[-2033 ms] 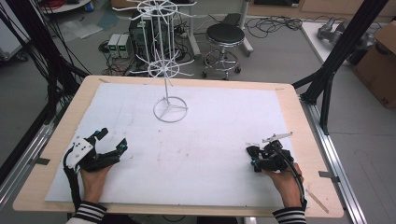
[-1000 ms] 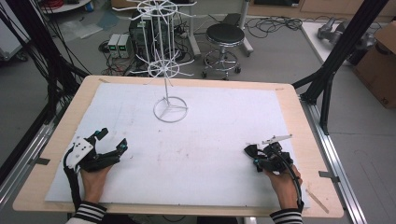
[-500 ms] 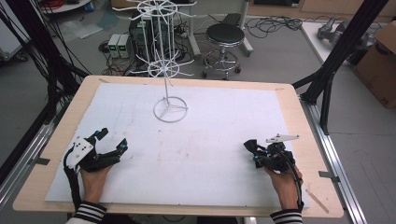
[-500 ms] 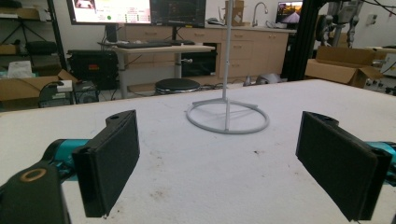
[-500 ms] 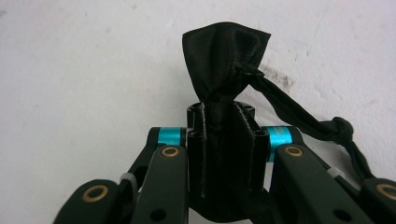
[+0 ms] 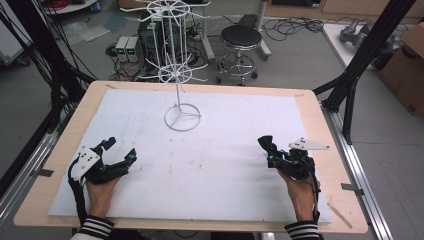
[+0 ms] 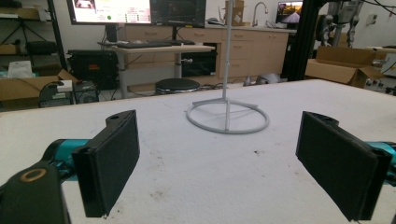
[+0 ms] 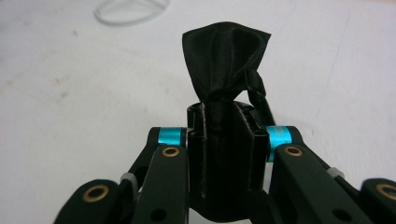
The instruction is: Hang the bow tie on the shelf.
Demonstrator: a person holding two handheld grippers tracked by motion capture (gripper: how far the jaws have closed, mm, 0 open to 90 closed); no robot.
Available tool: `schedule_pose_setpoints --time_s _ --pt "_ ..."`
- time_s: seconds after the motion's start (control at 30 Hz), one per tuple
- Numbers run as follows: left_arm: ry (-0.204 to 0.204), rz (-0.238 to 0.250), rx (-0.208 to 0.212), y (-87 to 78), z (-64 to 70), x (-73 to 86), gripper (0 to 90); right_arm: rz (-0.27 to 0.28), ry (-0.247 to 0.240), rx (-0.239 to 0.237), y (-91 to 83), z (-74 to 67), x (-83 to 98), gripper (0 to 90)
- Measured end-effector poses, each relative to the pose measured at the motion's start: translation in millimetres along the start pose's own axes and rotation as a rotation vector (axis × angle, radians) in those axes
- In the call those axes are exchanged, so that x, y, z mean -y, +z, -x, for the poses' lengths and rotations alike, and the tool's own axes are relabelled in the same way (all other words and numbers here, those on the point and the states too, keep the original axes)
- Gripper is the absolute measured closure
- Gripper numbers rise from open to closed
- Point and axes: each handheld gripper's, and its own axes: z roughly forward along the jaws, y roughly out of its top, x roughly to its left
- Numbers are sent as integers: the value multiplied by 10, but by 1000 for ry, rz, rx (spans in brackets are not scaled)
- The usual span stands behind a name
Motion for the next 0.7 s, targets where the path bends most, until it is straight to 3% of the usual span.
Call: schedule_pose_setpoints --time_s 0.3,0.47,0.7 --pt "10 -7 2 7 7 -2 139 172 -1 -16 -31 -79 -118 762" --pt "12 -8 1 8 9 -2 139 253 31 -51 -29 -101 -199 763" --pt "15 -10 2 9 10 -3 139 316 67 -92 19 -147 -395 764"
